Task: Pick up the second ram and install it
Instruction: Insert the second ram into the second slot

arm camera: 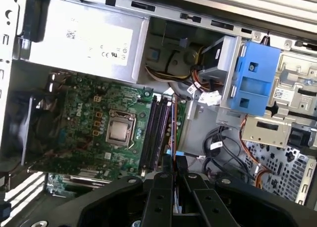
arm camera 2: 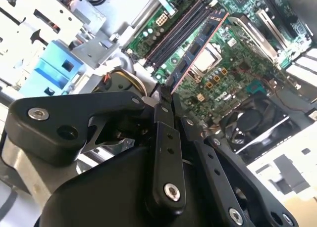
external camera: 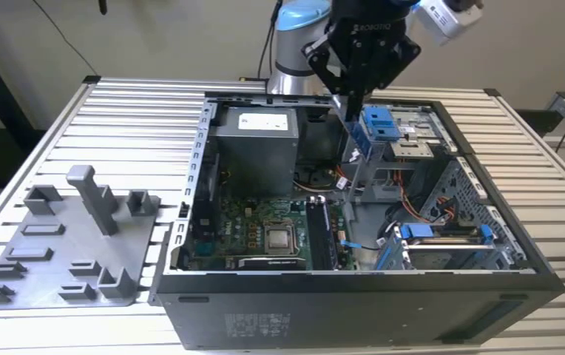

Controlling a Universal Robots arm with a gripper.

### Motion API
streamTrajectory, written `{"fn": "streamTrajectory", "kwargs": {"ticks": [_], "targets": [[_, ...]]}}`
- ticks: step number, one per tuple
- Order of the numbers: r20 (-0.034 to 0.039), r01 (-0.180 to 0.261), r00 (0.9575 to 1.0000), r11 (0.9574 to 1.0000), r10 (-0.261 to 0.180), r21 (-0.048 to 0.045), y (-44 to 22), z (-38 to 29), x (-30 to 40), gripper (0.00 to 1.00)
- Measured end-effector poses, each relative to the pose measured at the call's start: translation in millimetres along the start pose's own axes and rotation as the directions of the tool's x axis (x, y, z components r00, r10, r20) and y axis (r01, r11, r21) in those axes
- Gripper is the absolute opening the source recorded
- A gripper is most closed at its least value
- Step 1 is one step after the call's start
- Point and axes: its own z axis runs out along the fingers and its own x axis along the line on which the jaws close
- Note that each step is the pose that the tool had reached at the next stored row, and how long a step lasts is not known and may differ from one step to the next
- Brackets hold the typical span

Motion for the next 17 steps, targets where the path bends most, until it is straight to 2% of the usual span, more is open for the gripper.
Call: {"fn": "streamTrajectory", "kwargs": {"ticks": [4, 9, 15, 17], "targets": [[-0.0011, -0.053, 0.9986, 0.9986, 0.053, 0.0031, 0.0, 0.3, 0.0, 0.14], [-0.0021, -0.110, 0.9939, 0.9939, 0.110, 0.0063, 0.0, 0.5, 0.0, 0.14], [-0.0028, -0.155, 0.9879, 0.9878, 0.155, 0.0087, 0.0, 0.7, 0.1, 0.14], [-0.0030, -0.161, 0.9870, 0.9870, 0.161, 0.0092, 0.0, 0.7, 0.1, 0.14]]}}
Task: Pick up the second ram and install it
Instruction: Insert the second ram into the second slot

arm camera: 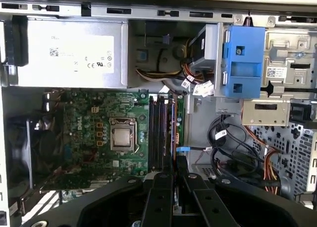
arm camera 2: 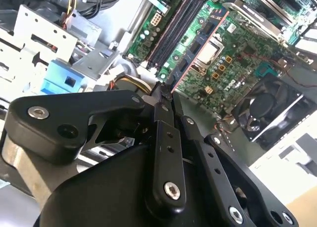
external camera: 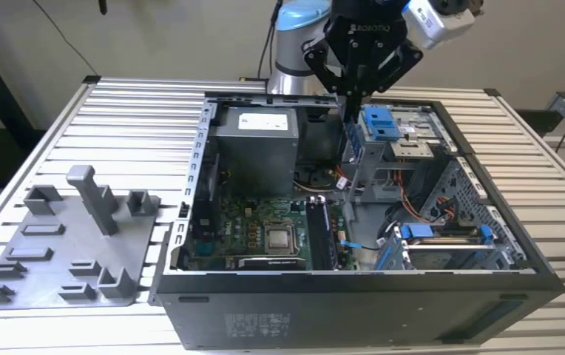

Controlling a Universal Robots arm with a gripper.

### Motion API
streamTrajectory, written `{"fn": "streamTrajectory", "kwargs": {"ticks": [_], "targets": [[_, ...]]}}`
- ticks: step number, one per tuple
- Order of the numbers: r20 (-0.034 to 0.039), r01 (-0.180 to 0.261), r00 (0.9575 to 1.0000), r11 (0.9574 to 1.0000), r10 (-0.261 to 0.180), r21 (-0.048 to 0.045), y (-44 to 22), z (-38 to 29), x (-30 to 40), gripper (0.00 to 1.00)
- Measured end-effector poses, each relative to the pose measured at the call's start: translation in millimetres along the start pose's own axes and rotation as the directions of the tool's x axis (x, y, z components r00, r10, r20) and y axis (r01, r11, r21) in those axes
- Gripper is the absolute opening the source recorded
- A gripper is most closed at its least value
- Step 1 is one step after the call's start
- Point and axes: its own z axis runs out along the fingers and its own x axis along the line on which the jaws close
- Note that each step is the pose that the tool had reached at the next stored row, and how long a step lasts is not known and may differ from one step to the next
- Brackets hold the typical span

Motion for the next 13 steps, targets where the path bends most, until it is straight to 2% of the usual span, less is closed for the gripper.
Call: {"fn": "streamTrajectory", "kwargs": {"ticks": [2, 6, 13], "targets": [[-0.0009, 0.000, 1.0000, 1.0000, 0.000, 0.0020, 0.1, 0.1, 0.0, 0.14], [-0.0157, 0.000, 0.9999, 1.0000, 0.000, 0.0088, 0.0, 0.1, -0.2, 0.14], [-0.0196, 0.001, 0.9998, 1.0000, -0.001, 0.0087, 0.1, 2.6, -0.1, 0.14]]}}
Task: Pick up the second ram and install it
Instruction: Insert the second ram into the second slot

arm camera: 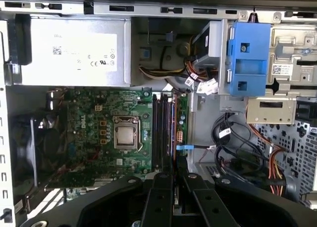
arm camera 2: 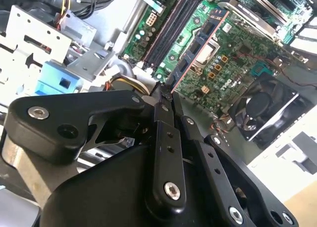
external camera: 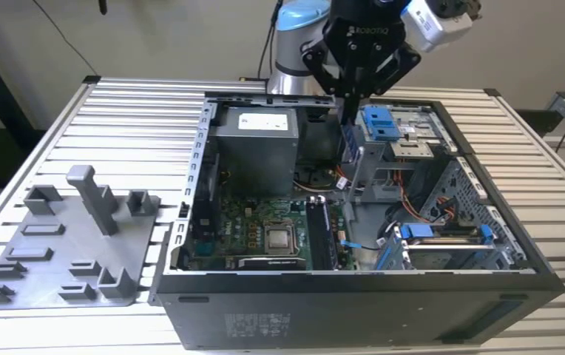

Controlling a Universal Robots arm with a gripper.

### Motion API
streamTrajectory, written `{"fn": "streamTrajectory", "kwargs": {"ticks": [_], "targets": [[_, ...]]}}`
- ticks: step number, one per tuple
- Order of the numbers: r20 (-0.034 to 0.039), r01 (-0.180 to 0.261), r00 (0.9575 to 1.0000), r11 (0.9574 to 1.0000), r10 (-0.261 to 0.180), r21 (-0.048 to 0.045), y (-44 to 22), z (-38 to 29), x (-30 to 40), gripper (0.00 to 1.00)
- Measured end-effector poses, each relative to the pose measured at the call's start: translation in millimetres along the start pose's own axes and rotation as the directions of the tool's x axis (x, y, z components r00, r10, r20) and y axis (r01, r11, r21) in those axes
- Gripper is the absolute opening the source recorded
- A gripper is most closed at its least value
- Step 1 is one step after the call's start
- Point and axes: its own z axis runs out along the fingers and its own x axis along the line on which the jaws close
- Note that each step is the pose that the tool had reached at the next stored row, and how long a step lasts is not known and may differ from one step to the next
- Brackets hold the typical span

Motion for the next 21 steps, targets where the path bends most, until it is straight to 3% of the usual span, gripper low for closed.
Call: {"fn": "streamTrajectory", "kwargs": {"ticks": [11, 21], "targets": [[-0.0088, 0.000, 1.0000, 1.0000, 0.000, 0.0002, 0.2, 5.3, -0.6, 0.14], [-0.0089, 0.000, 1.0000, 1.0000, 0.000, 0.0001, 0.2, 7.2, -0.6, 0.14]]}}
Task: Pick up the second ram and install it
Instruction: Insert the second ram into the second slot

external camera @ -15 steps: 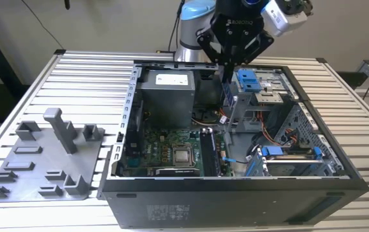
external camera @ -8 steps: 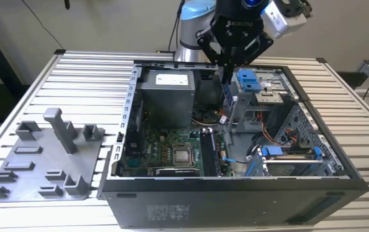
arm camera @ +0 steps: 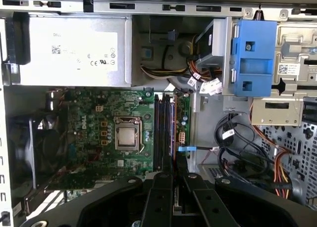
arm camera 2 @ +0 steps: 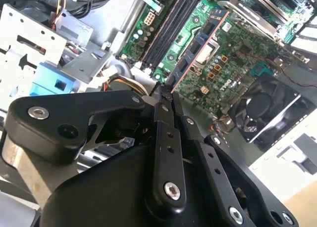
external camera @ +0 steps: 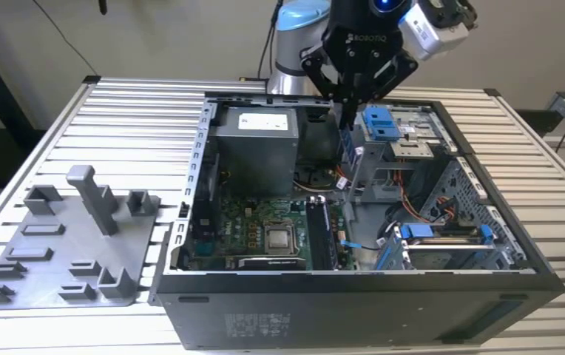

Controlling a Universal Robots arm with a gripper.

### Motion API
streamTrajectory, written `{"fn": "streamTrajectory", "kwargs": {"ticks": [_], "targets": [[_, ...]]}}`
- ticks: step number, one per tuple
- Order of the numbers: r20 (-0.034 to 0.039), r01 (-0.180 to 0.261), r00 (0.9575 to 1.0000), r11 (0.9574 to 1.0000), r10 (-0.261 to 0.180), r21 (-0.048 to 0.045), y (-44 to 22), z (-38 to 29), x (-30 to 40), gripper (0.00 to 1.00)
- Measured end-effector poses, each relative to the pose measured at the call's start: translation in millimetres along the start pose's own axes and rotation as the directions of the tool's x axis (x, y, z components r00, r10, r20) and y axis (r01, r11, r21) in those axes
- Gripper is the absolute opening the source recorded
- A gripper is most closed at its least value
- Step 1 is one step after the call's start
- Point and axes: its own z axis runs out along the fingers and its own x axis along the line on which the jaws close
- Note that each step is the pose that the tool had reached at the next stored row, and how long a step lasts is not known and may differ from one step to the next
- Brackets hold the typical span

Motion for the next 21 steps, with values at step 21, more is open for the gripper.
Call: {"fn": "streamTrajectory", "kwargs": {"ticks": [21], "targets": [[0.0000, 0.000, 1.0000, 1.0000, 0.000, 0.0001, 0.7, 20.9, -0.4, 0.14]]}}
